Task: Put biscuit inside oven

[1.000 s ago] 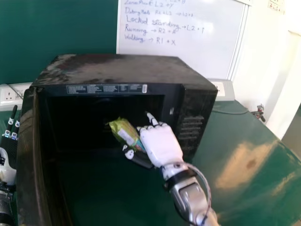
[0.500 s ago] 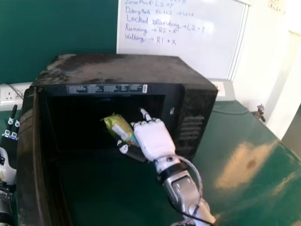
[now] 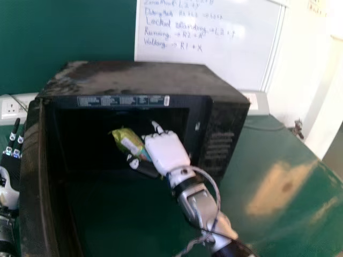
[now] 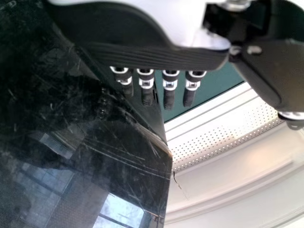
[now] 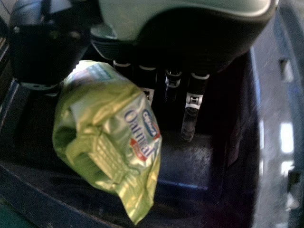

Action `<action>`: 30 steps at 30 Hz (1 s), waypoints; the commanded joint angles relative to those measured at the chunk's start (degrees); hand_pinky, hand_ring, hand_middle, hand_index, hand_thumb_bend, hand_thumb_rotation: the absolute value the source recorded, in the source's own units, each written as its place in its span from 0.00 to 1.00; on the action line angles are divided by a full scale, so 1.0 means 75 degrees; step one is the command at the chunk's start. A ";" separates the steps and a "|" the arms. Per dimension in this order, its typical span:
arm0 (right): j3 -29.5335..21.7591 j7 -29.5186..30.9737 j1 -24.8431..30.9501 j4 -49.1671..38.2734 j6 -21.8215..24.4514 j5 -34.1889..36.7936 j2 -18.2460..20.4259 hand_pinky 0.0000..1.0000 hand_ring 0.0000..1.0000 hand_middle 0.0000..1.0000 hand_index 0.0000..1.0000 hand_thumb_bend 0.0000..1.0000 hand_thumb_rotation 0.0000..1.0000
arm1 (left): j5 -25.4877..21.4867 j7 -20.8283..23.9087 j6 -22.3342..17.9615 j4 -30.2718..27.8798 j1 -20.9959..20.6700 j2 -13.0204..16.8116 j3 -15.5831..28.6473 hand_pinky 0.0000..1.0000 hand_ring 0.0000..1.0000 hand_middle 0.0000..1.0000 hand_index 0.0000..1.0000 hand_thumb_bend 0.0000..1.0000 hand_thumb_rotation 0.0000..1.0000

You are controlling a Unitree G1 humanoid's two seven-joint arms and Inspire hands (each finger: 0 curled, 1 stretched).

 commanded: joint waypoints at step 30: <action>0.0909 -0.2409 -0.2212 0.3820 -0.0728 0.0504 0.0659 0.55 0.53 0.49 0.49 0.53 0.00 | 0.0018 -0.0172 0.0003 0.0484 0.0414 -0.0429 0.0047 0.00 0.32 0.73 0.99 0.00 1.00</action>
